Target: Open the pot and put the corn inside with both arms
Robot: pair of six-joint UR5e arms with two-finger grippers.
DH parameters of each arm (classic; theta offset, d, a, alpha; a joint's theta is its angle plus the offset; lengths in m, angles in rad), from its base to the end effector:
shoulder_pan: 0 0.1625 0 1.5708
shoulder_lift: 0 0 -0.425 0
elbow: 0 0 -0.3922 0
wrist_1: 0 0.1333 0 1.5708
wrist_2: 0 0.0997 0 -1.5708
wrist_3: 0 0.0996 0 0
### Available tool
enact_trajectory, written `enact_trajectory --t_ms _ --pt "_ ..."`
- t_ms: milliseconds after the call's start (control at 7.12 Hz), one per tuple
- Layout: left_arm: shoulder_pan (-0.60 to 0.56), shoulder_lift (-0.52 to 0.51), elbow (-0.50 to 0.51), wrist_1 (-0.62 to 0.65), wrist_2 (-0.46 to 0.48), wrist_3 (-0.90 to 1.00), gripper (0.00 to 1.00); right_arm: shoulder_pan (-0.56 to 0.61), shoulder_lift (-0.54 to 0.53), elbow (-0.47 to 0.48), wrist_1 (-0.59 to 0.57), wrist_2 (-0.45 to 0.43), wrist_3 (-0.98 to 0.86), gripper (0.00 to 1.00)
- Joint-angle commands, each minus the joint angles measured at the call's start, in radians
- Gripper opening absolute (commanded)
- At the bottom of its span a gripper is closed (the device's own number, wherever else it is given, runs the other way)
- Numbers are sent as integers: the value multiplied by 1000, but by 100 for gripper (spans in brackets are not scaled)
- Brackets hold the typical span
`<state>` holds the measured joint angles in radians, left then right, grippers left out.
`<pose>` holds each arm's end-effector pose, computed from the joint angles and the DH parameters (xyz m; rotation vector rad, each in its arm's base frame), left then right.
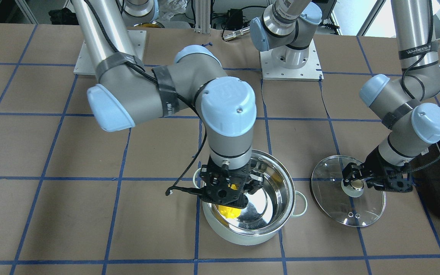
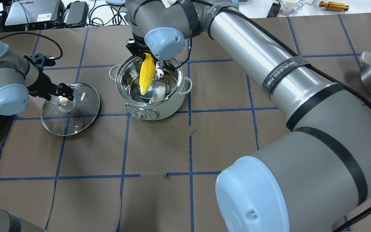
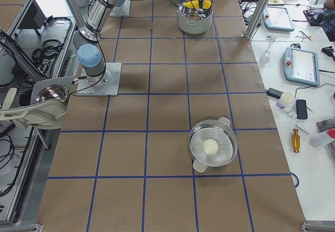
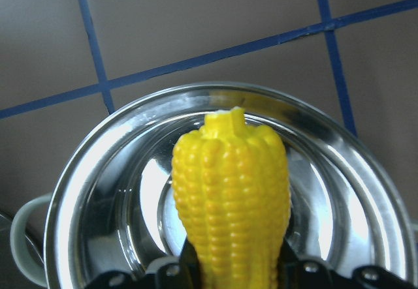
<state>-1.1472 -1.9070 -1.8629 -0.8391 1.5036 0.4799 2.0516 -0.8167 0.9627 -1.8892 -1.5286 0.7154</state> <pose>0.1054 -0.5744 0.2446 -0.0933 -3.1191 0.1910 0.4893 -0.6406 0.3343 0.3462 2.9845 -0.1789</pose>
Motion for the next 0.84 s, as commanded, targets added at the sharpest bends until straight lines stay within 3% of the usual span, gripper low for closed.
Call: enact_trajectory --t_ms 0,140,281,561,702 --pt "-21 89 4 -50 4 -21 100 19 36 -15 -43 -1 18 31" --pt "-34 144 20 -125 0 -79 100 19 39 -10 -57 -1 16 65" --pt "-73 182 57 -226 4 -93 100 21 42 -1 -57 -1 15 79" --pt "-89 224 76 -268 10 -129 100 21 30 34 -59 -1 6 95" --pt "-89 250 76 -279 57 -127 100 21 13 34 -56 -1 -16 99"
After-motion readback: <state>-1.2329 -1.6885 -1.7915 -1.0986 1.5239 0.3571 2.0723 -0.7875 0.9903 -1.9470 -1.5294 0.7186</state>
